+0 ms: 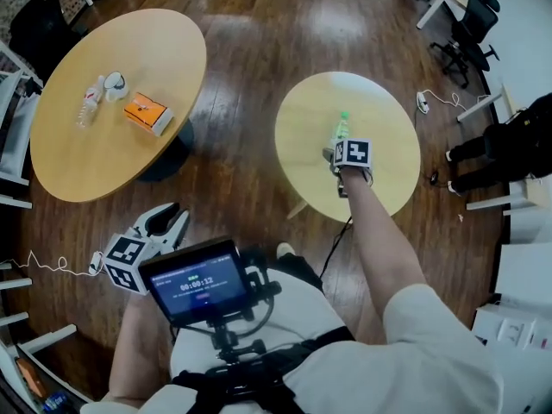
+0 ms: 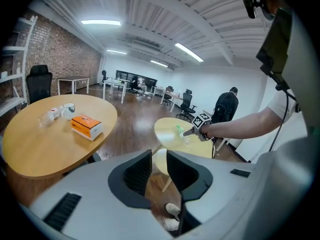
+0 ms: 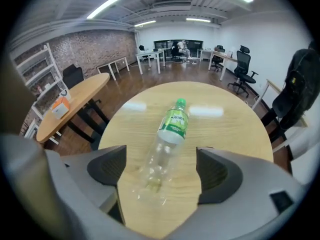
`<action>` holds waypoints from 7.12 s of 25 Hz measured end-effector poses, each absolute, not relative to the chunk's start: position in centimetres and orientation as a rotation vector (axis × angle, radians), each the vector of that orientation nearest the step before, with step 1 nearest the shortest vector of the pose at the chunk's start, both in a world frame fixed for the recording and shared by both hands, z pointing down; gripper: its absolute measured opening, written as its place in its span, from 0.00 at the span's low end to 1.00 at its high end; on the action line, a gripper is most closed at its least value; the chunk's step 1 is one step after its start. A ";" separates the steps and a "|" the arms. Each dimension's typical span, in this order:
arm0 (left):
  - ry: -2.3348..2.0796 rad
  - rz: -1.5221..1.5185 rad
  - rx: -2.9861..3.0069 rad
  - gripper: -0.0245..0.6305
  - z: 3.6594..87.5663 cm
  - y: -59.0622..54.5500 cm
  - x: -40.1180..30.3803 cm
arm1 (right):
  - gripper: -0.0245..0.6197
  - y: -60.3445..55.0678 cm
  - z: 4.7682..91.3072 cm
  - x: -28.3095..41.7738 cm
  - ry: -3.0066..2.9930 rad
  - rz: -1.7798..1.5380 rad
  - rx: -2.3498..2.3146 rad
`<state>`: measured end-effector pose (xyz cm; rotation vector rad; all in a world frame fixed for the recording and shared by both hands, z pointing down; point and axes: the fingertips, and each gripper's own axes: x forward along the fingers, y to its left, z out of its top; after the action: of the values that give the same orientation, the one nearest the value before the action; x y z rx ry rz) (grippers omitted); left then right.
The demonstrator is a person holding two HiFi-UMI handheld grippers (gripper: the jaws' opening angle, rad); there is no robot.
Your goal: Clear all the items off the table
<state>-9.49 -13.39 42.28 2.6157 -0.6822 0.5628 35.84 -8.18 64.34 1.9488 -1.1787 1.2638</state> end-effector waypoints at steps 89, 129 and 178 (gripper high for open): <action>-1.030 0.521 2.298 0.19 47.0 -31.8 -31.3 | 0.60 -51.9 62.1 -2.7 -2.027 0.597 0.920; -0.467 0.473 2.730 0.19 41.6 2.0 5.8 | 0.60 21.2 42.7 32.5 -1.731 0.744 2.189; -0.543 0.550 2.790 0.20 40.7 9.7 5.6 | 0.60 28.6 41.4 32.7 -1.763 0.700 2.272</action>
<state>5.58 9.71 40.73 2.7896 -0.5433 0.5498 32.69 28.60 41.39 2.2718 -1.7633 0.7003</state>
